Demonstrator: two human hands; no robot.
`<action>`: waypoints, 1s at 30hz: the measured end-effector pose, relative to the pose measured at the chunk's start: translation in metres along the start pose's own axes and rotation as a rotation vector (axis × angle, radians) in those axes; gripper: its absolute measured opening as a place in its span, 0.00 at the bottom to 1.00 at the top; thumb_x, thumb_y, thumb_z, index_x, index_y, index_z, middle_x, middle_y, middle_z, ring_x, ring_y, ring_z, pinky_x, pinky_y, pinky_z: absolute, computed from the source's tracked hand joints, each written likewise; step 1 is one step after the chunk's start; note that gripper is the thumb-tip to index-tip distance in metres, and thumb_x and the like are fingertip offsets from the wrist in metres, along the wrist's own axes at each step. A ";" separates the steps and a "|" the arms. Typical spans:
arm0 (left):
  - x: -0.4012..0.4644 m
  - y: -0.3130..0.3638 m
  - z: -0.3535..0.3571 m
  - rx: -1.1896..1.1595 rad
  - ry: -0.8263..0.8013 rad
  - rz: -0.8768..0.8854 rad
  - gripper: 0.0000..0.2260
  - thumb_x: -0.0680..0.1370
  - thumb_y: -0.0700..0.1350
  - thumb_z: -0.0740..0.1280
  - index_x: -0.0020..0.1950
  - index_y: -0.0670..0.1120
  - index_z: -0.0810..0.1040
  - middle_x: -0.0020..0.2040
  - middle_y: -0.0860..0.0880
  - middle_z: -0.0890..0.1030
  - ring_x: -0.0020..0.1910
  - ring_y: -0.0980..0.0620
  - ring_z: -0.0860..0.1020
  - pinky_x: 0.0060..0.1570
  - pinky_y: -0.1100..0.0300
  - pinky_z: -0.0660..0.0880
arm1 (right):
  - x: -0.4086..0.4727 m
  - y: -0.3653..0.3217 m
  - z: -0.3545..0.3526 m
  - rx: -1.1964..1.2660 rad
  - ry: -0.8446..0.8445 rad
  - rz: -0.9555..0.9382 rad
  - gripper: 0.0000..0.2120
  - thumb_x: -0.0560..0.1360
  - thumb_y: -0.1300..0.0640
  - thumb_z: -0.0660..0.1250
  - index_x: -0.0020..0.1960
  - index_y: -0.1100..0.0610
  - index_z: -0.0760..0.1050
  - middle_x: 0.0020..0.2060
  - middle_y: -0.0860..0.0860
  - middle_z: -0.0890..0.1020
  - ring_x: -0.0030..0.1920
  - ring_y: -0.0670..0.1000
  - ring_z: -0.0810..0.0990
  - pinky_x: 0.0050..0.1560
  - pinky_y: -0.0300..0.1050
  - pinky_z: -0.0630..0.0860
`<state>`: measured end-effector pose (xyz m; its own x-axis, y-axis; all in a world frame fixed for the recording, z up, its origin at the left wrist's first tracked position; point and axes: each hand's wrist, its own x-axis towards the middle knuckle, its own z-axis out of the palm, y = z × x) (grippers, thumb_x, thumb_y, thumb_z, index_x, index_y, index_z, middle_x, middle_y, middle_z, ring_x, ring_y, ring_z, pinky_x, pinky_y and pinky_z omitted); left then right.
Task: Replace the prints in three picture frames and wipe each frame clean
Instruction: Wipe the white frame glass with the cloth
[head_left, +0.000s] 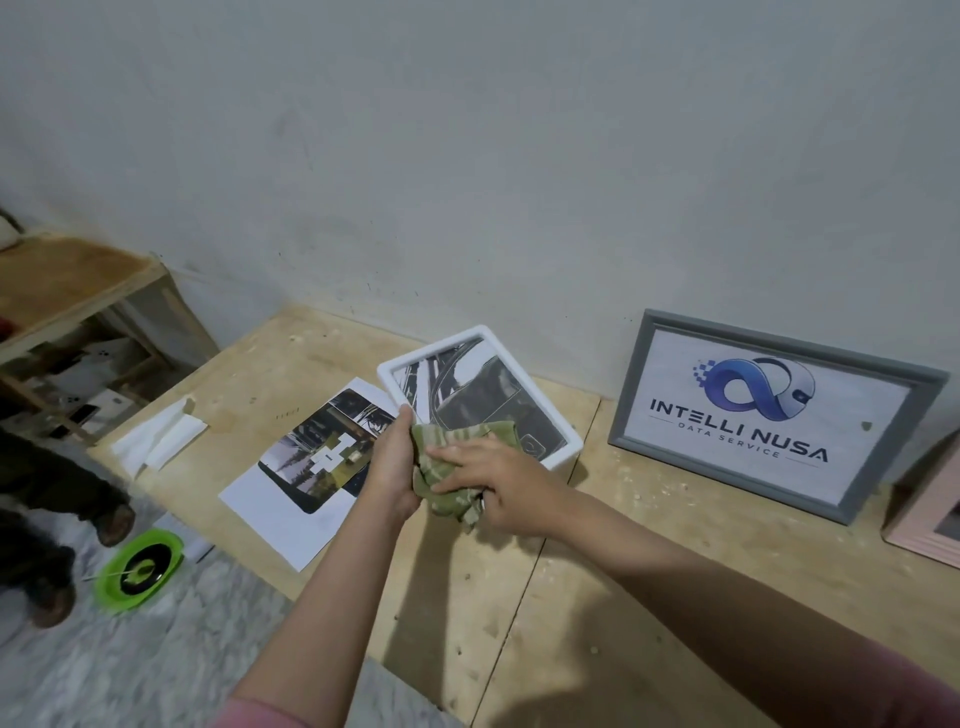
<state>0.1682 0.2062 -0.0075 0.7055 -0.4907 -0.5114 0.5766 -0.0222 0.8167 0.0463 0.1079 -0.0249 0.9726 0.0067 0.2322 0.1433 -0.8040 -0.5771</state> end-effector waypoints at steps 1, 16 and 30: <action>0.002 -0.002 -0.002 0.024 0.045 0.013 0.23 0.81 0.56 0.57 0.63 0.38 0.75 0.53 0.36 0.82 0.50 0.39 0.82 0.46 0.47 0.79 | -0.003 0.001 0.001 -0.027 -0.006 -0.035 0.29 0.61 0.67 0.52 0.54 0.56 0.82 0.66 0.52 0.75 0.66 0.59 0.71 0.68 0.59 0.62; -0.005 0.000 0.004 0.430 0.425 0.417 0.20 0.84 0.51 0.48 0.34 0.44 0.62 0.30 0.47 0.64 0.28 0.50 0.62 0.30 0.59 0.57 | -0.049 0.065 -0.058 -0.684 0.197 -0.249 0.12 0.72 0.58 0.60 0.39 0.53 0.82 0.54 0.50 0.83 0.47 0.59 0.79 0.46 0.57 0.77; -0.009 -0.013 0.017 0.677 0.260 0.626 0.19 0.83 0.50 0.52 0.33 0.45 0.61 0.31 0.48 0.65 0.31 0.50 0.64 0.33 0.55 0.61 | 0.026 0.043 -0.079 0.095 0.361 0.472 0.38 0.68 0.75 0.57 0.75 0.53 0.59 0.76 0.47 0.55 0.74 0.49 0.57 0.66 0.35 0.59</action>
<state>0.1474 0.1966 -0.0088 0.9211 -0.3780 0.0933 -0.2392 -0.3604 0.9016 0.0629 0.0265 0.0183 0.8140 -0.5537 0.1754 -0.2572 -0.6144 -0.7459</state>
